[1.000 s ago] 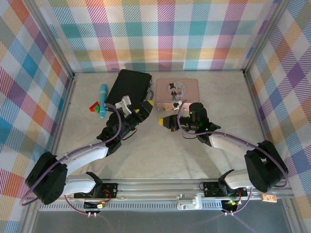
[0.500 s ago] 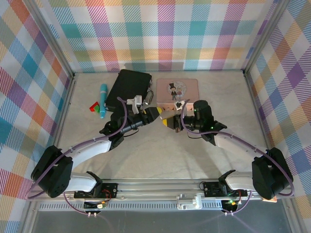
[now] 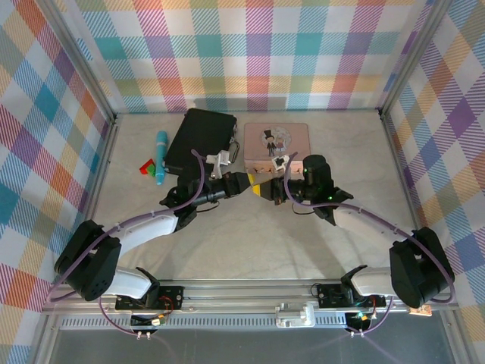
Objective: Unlock the padlock with the key
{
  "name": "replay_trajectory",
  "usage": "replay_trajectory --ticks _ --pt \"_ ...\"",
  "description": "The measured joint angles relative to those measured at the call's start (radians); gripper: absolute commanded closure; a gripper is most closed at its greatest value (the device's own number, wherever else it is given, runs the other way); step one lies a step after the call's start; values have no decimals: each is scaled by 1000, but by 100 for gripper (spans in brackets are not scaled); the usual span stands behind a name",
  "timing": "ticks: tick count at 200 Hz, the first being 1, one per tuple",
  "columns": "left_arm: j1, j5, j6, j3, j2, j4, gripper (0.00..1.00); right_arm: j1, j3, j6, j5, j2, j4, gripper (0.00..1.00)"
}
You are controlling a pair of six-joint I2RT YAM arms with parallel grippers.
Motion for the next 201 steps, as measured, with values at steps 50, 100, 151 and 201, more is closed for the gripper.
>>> replay_trajectory --ticks 50,100,151,201 --pt "0 -7 -18 0 4 39 100 -3 12 49 42 0 8 59" --pt "0 -33 -72 0 36 152 100 -8 -51 195 114 -68 141 57" --pt "-6 -41 -102 0 53 197 100 -8 -103 328 120 -14 325 62" --pt "-7 -67 -109 -5 53 211 100 -8 -107 398 98 32 429 67"
